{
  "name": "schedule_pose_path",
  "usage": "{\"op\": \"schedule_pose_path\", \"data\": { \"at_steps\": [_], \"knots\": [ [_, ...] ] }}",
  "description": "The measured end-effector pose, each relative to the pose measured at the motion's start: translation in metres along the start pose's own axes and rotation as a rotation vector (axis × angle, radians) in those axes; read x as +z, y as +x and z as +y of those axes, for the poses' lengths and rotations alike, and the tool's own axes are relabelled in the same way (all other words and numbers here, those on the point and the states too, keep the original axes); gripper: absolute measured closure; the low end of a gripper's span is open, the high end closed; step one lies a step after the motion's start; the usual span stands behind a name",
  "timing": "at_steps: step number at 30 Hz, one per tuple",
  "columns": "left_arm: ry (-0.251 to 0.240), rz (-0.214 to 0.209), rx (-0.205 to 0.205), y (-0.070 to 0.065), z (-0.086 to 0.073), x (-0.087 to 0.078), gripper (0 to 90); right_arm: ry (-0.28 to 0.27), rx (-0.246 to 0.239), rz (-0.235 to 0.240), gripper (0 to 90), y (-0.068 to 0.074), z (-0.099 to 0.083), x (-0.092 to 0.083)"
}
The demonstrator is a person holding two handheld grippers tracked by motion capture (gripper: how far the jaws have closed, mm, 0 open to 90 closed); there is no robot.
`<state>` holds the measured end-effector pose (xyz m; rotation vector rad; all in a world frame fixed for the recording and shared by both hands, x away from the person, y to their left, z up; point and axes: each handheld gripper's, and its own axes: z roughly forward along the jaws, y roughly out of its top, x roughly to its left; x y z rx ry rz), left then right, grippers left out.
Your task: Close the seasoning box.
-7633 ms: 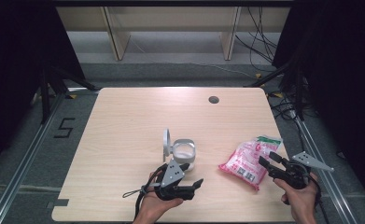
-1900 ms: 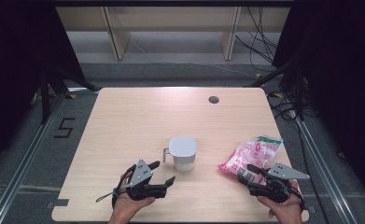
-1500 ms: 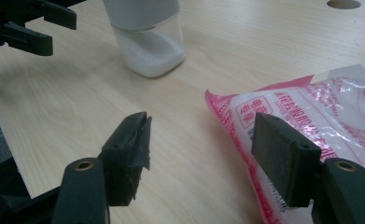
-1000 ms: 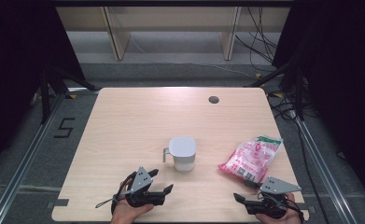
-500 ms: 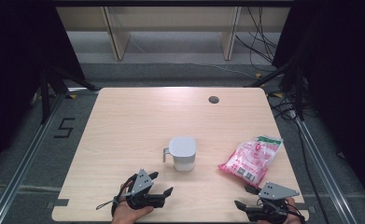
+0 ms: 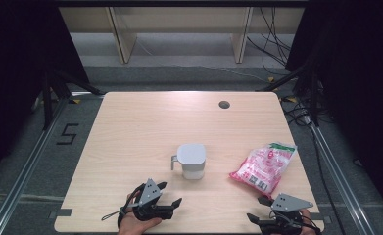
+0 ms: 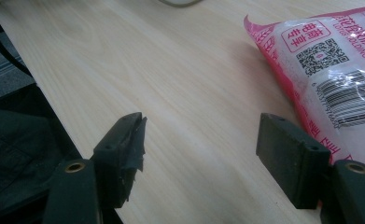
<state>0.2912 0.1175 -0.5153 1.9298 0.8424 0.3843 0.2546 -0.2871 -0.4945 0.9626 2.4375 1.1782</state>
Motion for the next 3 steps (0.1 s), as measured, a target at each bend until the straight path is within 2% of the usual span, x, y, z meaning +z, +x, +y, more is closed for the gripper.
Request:
{"op": "schedule_pose_path", "data": {
  "at_steps": [1,2,3],
  "knots": [
    [0.004,-0.001,-0.014,-0.0005,-0.0005,0.0002,23.1,0.007,0.020,0.003,32.8,0.0020,-0.0003,-0.0002],
    [0.019,0.001,0.003,0.0008,-0.0004,-0.0005,23.0,0.002,-0.008,0.002,32.7,-0.0002,-0.0001,0.0001],
    [0.020,-0.007,0.001,0.0007,-0.0005,-0.0003,23.0,0.003,-0.008,0.001,32.7,-0.0002,-0.0002,0.0001]
  ]
}}
